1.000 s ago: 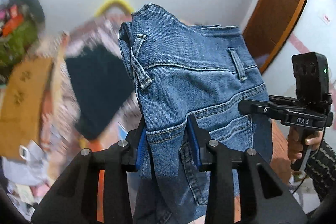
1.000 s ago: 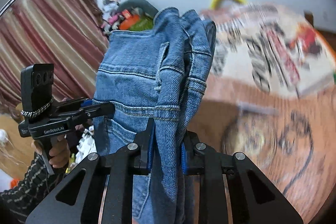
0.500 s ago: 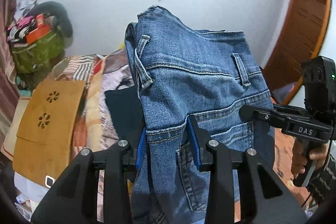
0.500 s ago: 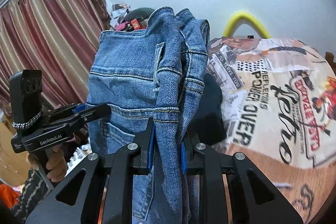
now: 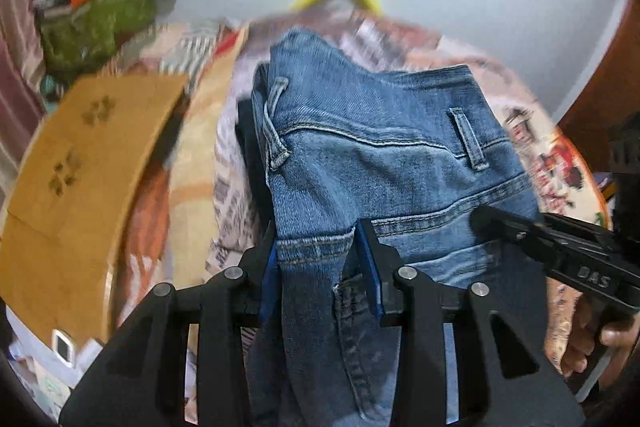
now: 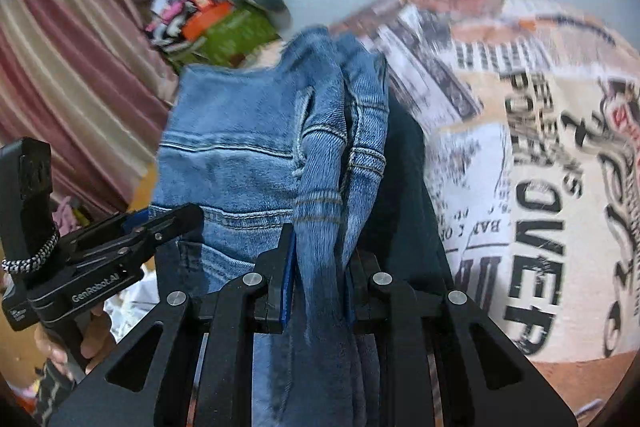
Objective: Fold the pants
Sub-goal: 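Carry the folded jeans onto the black garment and lower them, then open both grippers and raise them away from the jeans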
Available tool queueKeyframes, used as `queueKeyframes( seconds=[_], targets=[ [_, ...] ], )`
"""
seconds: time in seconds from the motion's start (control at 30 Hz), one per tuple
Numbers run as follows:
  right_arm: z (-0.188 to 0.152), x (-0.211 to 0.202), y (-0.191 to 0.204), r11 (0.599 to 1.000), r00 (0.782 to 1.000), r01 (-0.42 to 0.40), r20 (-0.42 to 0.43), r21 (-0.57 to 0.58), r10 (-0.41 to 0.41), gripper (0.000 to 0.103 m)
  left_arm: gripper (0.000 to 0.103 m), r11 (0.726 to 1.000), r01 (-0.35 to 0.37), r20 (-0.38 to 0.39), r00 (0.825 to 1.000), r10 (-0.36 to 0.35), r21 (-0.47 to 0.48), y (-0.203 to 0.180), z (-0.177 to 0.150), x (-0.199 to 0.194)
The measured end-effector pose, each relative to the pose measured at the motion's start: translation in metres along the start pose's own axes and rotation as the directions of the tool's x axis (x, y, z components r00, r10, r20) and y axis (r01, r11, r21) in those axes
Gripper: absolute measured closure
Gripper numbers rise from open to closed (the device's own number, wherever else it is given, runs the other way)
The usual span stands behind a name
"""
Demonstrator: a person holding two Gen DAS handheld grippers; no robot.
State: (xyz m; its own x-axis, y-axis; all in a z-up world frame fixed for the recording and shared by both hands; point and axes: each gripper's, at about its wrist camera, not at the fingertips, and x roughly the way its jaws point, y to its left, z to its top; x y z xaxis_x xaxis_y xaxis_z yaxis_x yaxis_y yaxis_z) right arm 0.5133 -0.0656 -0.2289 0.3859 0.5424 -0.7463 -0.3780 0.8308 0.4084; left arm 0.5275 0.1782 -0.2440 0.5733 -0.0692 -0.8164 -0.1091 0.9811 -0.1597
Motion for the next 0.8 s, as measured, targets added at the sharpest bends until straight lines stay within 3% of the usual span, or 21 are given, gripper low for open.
queueKeyframes(
  seconds=[0.13,0.37,0.47,0.63,0.8],
  targets=[
    [-0.009,0.018,-0.010,0.999,0.997,0.046,-0.060,-0.007,-0.046,0.085,0.063,0.999,-0.047,-0.084,0.995,0.047,0.002,0.002,-0.014,0.039],
    [-0.019,-0.024,0.015,0.981,0.992,0.122,-0.022,-0.147,-0.127,0.082,0.063,0.995,-0.085,-0.058,0.994,0.087,0.044,-0.008,-0.032,0.012],
    [-0.024,-0.052,0.021,0.981,0.993,0.116,0.034,-0.157,-0.112,0.082,0.063,0.997,-0.062,-0.028,0.998,0.063,0.041,-0.013,-0.036,-0.024],
    [-0.033,-0.123,0.055,0.979,0.987,0.087,0.152,-0.183,-0.059,0.082,0.063,0.995,-0.060,0.086,0.995,0.053,0.080,-0.036,-0.042,-0.117],
    [-0.054,-0.211,0.101,0.973,0.954,0.050,0.300,-0.226,0.021,0.082,0.062,0.994,-0.037,0.240,0.971,0.012,0.099,-0.063,-0.062,-0.223]
  ],
)
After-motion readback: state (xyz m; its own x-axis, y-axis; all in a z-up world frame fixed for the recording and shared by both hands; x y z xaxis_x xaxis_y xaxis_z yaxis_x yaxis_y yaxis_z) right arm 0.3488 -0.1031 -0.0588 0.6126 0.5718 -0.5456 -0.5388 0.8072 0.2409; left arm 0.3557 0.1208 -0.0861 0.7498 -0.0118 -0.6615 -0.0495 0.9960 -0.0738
